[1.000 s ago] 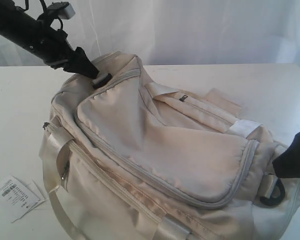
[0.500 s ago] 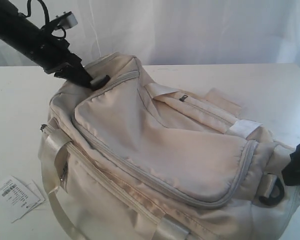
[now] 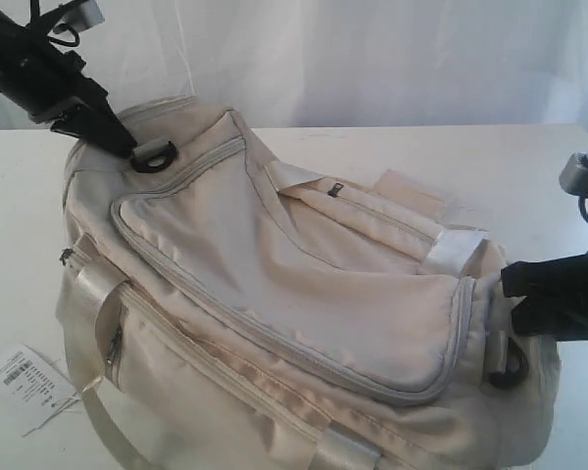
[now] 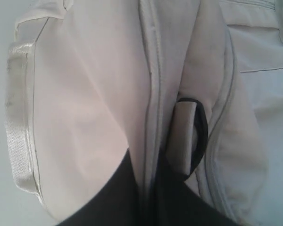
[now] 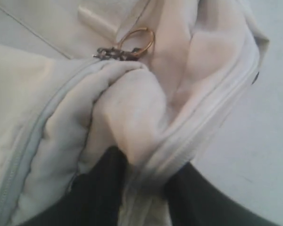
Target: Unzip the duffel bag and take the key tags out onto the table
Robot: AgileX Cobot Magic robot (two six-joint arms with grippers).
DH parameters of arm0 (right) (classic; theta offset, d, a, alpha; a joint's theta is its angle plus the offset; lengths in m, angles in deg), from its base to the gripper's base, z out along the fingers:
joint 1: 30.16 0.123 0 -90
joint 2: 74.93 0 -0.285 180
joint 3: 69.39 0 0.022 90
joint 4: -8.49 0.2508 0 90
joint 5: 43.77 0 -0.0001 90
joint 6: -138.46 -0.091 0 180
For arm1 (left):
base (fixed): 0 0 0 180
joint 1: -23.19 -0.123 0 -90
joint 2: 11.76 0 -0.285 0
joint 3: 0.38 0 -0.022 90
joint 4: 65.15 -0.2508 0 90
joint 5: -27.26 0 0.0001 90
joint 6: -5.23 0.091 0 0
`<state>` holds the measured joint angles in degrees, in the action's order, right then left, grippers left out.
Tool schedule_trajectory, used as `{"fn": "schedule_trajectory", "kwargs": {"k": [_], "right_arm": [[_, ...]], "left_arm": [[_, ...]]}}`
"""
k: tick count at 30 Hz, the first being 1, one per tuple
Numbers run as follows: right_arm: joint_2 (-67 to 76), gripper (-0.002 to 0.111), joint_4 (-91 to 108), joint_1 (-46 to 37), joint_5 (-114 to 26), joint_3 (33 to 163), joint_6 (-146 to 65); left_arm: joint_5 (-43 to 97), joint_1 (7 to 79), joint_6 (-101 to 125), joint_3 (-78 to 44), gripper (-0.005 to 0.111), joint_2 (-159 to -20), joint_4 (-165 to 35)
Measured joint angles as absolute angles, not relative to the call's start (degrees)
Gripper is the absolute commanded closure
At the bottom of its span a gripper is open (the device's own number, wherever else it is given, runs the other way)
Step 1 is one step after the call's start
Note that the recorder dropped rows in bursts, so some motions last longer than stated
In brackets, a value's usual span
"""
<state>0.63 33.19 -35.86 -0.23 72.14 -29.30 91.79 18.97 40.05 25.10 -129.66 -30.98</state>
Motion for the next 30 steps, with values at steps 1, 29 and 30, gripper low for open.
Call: {"fn": "schedule_trajectory", "kwargs": {"k": [1, 29, 30], "right_arm": [[1.32, 0.108, 33.28, -35.86, -0.94, 72.14, -28.81], [20.45, 0.108, 35.42, -35.79, -5.62, 91.4, -21.79], [20.45, 0.108, 36.01, -35.79, -5.62, 91.82, -20.92]], "left_arm": [[91.79, 18.76, 39.79, 24.5, 0.107, -129.03, -30.98], [79.65, 7.56, 37.87, -17.57, 0.107, -95.16, -32.51], [78.57, 7.56, 37.73, -18.41, 0.107, -95.13, -32.51]]}}
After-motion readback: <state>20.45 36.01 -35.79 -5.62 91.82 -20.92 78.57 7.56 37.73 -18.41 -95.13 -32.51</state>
